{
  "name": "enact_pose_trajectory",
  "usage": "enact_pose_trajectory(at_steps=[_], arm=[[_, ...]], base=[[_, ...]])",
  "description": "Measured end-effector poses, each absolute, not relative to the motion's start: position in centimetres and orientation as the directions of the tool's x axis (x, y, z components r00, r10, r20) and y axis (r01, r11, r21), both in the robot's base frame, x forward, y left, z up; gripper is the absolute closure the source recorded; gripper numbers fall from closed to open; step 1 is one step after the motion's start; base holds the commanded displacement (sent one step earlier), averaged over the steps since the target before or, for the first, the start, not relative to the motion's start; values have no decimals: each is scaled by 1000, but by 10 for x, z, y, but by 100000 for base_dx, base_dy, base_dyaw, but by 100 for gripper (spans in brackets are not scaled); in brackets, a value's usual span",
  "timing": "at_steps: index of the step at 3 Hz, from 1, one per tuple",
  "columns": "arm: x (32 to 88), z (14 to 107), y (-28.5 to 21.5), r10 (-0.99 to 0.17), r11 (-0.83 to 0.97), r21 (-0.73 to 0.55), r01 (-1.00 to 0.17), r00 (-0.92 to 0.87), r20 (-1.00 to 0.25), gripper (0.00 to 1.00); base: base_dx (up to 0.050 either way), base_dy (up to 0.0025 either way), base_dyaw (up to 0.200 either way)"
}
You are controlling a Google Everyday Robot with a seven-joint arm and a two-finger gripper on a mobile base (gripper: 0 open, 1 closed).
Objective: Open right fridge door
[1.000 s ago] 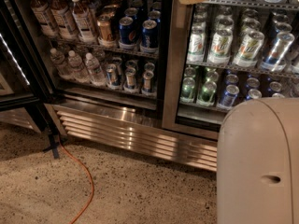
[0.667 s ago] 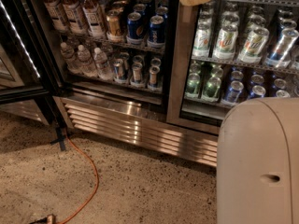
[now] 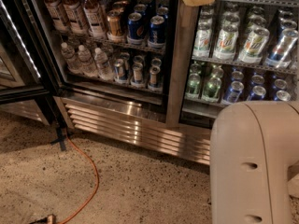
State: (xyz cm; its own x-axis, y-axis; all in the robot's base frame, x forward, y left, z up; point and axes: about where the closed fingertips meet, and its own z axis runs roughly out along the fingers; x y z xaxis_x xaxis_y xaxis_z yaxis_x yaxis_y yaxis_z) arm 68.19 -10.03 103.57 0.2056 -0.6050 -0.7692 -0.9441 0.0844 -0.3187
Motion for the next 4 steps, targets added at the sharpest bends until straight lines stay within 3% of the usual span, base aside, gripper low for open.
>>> enact_pose_trajectory(at_steps=[3, 4], arm=[[677, 1039, -100, -612, 83, -314, -946, 200, -765, 100], [673, 1040, -99, -621, 78, -298, -951, 188, -761, 100]], base=[[0, 0, 0], [-4954, 1, -22]])
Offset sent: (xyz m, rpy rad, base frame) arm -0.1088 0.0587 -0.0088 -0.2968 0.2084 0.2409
